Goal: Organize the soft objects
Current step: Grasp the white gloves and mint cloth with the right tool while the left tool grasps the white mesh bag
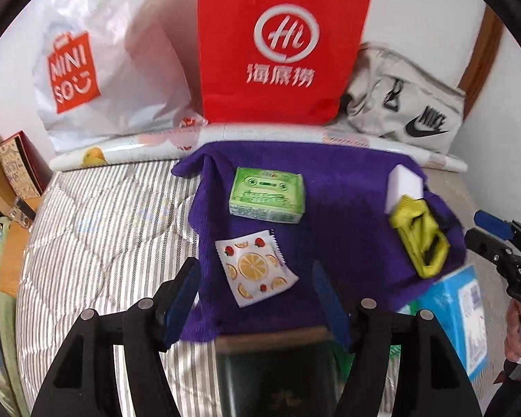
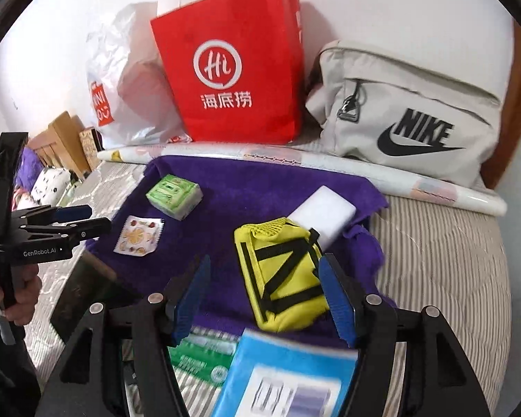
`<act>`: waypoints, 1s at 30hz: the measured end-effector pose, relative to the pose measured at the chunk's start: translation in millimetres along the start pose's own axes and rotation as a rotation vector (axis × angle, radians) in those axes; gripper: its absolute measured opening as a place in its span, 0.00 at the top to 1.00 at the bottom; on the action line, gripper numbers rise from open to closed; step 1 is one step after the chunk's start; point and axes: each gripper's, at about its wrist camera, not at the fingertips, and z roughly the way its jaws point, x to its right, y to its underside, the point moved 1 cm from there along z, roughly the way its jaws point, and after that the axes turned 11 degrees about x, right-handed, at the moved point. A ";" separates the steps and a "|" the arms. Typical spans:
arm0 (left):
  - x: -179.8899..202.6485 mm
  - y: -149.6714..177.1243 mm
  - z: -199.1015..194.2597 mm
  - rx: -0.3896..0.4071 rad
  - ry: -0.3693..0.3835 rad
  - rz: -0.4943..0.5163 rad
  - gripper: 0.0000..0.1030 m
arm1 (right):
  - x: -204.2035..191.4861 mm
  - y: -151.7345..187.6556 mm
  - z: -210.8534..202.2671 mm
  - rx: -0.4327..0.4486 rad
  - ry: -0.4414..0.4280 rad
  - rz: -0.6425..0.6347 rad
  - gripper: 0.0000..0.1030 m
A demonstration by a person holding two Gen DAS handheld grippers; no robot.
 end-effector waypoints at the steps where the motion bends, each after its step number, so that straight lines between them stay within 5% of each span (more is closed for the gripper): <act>1: 1.4 2.5 -8.5 0.015 0.004 0.001 0.37 | -2.0 2.6 -9.0 0.007 0.002 0.000 0.38; 8: 11.3 26.9 -70.7 0.108 0.052 0.006 0.38 | -24.2 28.9 -64.9 0.040 -0.030 -0.009 0.38; 15: 15.0 71.6 -104.8 0.060 0.030 0.041 0.38 | -66.6 77.5 -97.2 -0.005 -0.110 -0.035 0.38; 30: 3.3 154.5 -116.8 -0.019 0.110 -0.014 0.37 | -119.4 173.0 -108.7 -0.136 -0.166 -0.072 0.38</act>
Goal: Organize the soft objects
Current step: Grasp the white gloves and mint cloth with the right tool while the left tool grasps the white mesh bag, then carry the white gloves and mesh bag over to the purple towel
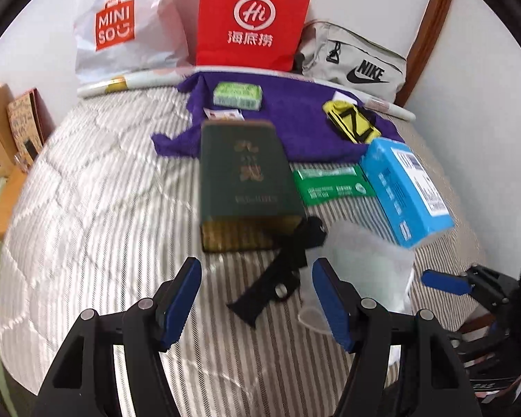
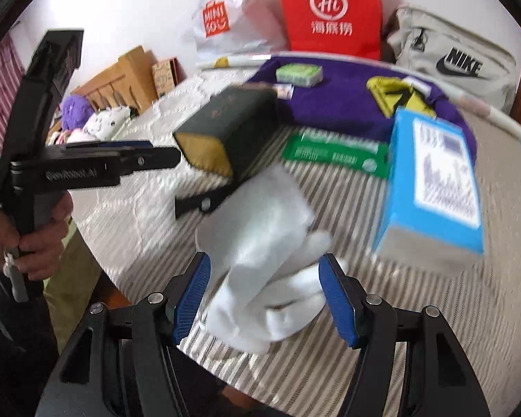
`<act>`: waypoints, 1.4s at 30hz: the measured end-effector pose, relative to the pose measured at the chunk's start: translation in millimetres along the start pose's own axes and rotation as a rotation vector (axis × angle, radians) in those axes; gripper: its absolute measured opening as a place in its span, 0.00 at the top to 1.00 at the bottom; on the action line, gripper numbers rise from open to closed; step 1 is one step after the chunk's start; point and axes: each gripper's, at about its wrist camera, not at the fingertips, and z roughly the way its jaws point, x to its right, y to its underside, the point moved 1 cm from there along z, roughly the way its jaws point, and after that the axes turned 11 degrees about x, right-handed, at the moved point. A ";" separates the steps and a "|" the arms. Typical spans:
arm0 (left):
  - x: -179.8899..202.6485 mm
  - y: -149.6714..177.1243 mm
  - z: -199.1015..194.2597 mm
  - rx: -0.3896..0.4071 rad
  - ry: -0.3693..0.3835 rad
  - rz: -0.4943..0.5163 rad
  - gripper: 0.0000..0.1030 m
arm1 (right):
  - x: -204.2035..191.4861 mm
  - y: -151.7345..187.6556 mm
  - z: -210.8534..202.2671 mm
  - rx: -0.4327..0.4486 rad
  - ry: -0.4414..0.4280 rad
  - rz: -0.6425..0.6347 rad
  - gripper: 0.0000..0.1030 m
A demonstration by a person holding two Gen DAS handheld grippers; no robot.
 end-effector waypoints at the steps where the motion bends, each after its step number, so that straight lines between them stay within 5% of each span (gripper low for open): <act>1: 1.1 4.5 1.2 -0.006 0.016 -0.003 0.37 | -0.6 5.4 3.5 -0.010 0.006 -0.001 0.38; 10: 41.3 32.1 29.1 -0.057 0.232 0.069 0.32 | -3.9 30.0 18.6 -0.029 0.016 -0.037 0.38; 19: 59.7 32.0 47.7 -0.064 0.265 0.123 0.30 | 3.0 36.6 13.8 0.024 -0.016 -0.024 0.38; 21: 58.5 32.7 50.5 -0.062 0.275 0.107 0.59 | 2.3 36.6 14.8 0.032 -0.005 -0.031 0.43; 22: 57.6 32.8 51.8 -0.067 0.288 0.098 0.66 | 1.4 36.4 15.9 0.037 0.005 -0.039 0.46; 23: 55.4 32.9 52.3 -0.070 0.298 0.087 0.78 | 1.2 36.0 17.1 0.038 0.016 -0.046 0.57; 26: 47.7 31.5 48.0 -0.050 0.294 0.069 0.91 | 1.6 36.1 20.1 0.031 0.042 -0.067 0.86; 34: 16.2 21.2 17.3 0.015 0.198 0.046 0.92 | 8.8 38.8 -8.5 0.051 0.076 -0.095 0.89; 42: -11.8 34.5 9.0 -0.019 0.042 0.056 0.92 | 51.3 59.1 -42.6 0.026 0.186 -0.040 0.89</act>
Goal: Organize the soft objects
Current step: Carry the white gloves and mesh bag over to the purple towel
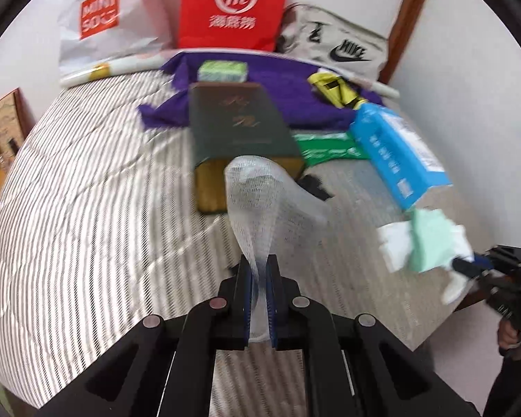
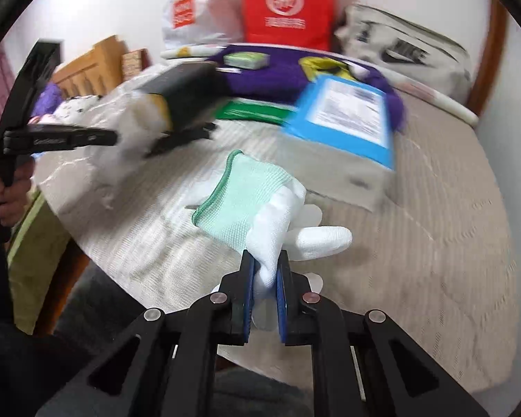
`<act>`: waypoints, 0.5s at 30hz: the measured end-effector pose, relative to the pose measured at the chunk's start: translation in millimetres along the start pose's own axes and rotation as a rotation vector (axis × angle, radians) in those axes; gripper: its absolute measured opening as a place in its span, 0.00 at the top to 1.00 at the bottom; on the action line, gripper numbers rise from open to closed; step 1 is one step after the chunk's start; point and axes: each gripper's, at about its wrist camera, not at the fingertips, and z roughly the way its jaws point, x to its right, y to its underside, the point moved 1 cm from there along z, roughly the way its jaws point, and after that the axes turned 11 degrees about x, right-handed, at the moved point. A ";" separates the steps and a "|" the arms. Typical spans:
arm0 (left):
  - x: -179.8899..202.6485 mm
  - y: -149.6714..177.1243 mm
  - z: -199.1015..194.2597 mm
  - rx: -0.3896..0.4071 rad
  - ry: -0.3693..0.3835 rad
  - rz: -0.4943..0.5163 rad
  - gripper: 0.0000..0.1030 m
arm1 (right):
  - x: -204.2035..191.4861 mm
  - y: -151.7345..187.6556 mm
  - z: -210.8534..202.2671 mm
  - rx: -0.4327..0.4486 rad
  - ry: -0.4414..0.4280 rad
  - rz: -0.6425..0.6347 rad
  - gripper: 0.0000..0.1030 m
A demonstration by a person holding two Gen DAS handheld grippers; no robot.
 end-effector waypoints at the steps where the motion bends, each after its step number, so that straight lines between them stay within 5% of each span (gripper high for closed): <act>1: -2.7 1.9 2.9 -0.010 -0.012 -0.010 0.92 | 7.8 2.5 0.1 -0.003 0.013 0.021 0.89; 5: -7.7 8.0 13.2 -0.045 -0.046 -0.026 0.91 | 18.5 5.6 5.6 -0.015 0.030 0.053 0.81; 8: -4.1 8.6 15.3 -0.055 -0.071 -0.002 0.72 | 13.7 2.1 5.5 0.010 0.032 0.036 0.49; 10: -2.9 8.5 14.7 -0.054 -0.089 0.004 0.52 | 8.4 -1.1 4.5 0.048 0.027 0.018 0.40; 11: -2.2 8.5 15.0 -0.050 -0.095 0.006 0.41 | 6.0 -2.6 6.7 0.058 0.023 0.012 0.41; 14: 1.2 10.2 20.7 -0.060 -0.115 0.020 0.39 | 1.1 -4.1 21.4 0.023 0.016 -0.001 0.93; 15: 2.4 11.1 22.7 -0.063 -0.119 0.025 0.39 | 0.1 -4.1 23.9 0.011 0.011 -0.004 0.94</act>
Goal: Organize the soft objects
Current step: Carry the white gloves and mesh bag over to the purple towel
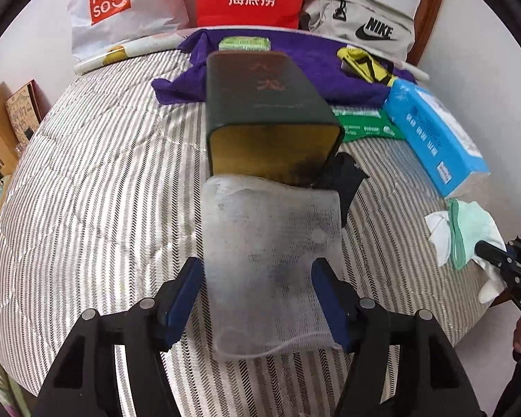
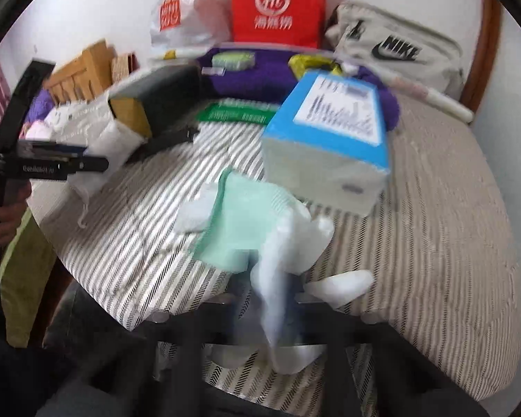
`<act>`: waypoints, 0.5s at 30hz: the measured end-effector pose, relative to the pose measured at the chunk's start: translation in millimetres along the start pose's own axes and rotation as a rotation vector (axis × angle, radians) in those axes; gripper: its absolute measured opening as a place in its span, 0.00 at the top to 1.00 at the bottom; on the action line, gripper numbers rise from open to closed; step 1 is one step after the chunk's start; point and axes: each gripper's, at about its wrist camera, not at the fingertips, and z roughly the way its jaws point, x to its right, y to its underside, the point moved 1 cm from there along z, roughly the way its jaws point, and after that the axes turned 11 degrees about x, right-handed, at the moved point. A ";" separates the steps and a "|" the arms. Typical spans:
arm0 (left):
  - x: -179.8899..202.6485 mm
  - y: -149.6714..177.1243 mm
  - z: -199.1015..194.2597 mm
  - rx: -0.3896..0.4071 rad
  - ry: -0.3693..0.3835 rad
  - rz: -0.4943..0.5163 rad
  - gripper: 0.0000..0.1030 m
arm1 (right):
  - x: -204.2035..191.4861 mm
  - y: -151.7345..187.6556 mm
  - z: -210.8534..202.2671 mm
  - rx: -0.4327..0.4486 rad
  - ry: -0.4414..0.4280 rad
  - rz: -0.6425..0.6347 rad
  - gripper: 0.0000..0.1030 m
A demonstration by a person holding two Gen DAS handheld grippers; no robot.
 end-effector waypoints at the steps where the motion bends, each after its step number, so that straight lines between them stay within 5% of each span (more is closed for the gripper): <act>1: 2.3 0.9 0.7 0.012 -0.014 0.013 0.39 | -1.3 -1.0 -3.0 0.022 -0.003 -0.004 0.94; 7: 1.7 0.2 -4.0 0.040 0.043 -0.007 0.81 | 14.2 -12.4 -37.9 0.146 -0.036 0.078 0.94; 15: -2.4 -1.3 -15.7 0.065 0.075 -0.030 0.84 | 37.8 -19.4 -49.9 0.178 -0.068 0.190 0.94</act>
